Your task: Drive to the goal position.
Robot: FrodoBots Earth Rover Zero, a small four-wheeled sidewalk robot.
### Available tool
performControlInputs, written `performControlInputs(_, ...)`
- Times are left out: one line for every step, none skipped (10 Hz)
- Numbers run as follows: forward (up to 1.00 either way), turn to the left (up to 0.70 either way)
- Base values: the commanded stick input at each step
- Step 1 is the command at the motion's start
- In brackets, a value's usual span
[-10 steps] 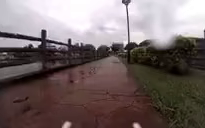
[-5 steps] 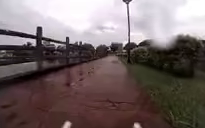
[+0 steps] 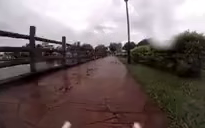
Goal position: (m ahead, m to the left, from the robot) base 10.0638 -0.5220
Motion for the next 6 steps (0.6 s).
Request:
performControlInputs(0.5, 0.0)
performControlInputs(0.5, 0.0)
performControlInputs(0.5, 0.0)
performControlInputs(0.5, 0.0)
performControlInputs(0.5, 0.0)
performControlInputs(0.5, 0.0)
